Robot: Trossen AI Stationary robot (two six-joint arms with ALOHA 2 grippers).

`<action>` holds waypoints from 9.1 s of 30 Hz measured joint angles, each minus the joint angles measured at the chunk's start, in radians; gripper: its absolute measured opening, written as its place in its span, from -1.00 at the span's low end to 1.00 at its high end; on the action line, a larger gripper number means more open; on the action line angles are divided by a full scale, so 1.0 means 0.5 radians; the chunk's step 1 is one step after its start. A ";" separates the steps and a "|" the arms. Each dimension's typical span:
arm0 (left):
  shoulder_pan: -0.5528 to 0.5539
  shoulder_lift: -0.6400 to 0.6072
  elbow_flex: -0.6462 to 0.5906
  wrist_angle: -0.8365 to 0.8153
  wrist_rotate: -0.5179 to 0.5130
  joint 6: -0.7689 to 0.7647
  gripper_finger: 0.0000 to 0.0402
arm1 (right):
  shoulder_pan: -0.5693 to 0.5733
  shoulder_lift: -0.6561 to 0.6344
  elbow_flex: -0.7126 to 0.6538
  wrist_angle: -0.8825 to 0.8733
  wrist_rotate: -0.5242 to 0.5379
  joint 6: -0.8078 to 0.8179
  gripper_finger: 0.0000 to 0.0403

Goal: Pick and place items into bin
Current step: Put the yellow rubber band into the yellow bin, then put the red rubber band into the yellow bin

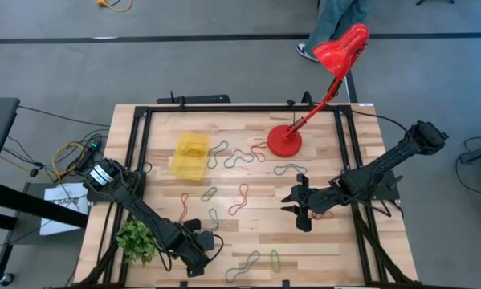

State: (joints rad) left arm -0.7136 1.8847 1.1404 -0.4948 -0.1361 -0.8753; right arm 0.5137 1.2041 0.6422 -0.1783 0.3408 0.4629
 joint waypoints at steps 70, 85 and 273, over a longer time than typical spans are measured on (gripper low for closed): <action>0.198 0.144 1.145 -2.154 -1.323 0.195 -1.00 | 0.002 0.000 0.002 0.000 0.000 0.000 -0.47; 1.023 0.066 0.849 -2.153 -1.645 0.418 -1.00 | 0.002 0.000 0.002 0.000 0.000 -0.001 -0.47; 0.375 -0.595 -0.775 -0.356 -0.374 -0.914 -0.97 | 0.002 0.000 0.000 -0.001 0.000 0.000 -0.47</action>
State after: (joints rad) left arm -0.5259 1.5874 0.7530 -0.6729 -0.3231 -1.3322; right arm 0.5144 1.2041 0.6422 -0.1787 0.3408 0.4629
